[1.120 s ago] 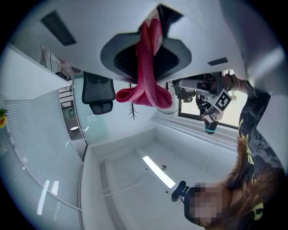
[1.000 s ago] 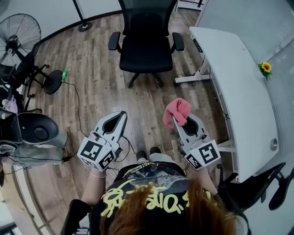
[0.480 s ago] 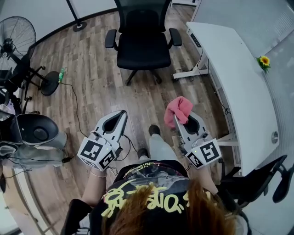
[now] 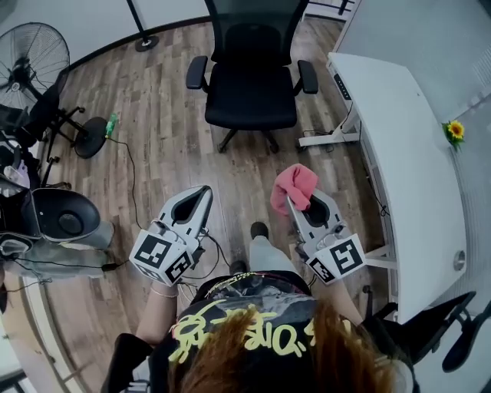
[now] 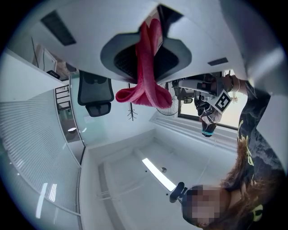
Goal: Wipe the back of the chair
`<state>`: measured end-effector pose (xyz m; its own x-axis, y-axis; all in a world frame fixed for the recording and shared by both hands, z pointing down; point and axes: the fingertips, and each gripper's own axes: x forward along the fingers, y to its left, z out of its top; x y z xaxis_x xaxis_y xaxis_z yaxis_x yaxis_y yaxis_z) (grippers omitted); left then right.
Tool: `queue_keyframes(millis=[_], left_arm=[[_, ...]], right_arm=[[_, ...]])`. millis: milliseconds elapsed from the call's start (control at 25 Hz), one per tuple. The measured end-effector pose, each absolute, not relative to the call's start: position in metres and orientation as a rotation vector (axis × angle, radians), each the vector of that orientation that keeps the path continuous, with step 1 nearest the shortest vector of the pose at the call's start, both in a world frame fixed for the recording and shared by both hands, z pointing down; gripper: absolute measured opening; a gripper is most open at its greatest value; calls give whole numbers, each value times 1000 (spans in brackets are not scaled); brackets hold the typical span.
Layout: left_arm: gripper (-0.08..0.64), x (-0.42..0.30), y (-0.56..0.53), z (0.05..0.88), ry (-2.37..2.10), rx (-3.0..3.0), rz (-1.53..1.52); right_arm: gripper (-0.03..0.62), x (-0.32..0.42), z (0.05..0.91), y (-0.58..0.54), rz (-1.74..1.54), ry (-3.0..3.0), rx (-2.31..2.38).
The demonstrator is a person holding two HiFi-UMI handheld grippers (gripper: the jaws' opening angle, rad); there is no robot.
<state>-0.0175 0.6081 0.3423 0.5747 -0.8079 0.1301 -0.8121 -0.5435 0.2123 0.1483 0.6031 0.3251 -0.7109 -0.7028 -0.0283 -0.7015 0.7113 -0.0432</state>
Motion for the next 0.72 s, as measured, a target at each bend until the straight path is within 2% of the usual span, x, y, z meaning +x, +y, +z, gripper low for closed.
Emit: queue_keyframes(millis=[720], left_arm=[[-11,21,483,330,-1457,2514,14]], right_arm=[[72,194,319,464,-63,2898,-1057]])
